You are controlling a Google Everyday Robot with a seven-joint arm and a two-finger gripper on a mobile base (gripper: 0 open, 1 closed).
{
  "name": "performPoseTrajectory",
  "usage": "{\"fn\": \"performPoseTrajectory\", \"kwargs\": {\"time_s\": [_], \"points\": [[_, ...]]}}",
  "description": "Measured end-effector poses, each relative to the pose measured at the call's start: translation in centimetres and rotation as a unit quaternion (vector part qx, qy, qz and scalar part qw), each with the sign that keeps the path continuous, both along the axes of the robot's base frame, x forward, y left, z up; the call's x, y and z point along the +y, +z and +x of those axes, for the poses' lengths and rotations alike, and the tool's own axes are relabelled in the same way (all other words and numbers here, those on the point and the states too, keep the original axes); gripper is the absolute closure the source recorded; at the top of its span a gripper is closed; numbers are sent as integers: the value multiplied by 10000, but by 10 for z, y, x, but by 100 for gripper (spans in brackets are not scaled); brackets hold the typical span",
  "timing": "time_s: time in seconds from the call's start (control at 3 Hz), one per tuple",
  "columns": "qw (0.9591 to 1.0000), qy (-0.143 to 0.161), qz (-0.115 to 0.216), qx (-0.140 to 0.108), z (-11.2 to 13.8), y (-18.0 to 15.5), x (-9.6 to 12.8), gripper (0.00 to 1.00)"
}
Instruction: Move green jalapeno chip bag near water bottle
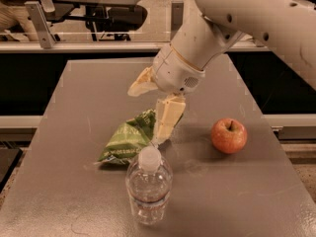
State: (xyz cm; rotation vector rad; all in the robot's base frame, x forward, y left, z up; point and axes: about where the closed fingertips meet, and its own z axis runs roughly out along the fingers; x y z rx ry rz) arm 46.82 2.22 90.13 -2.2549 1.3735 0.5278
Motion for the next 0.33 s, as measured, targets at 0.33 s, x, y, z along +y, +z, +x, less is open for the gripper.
{"fn": "performPoseTrajectory", "kwargs": {"time_s": [0.33], "points": [[10000,1,0,-2,0,0,0,0]]}}
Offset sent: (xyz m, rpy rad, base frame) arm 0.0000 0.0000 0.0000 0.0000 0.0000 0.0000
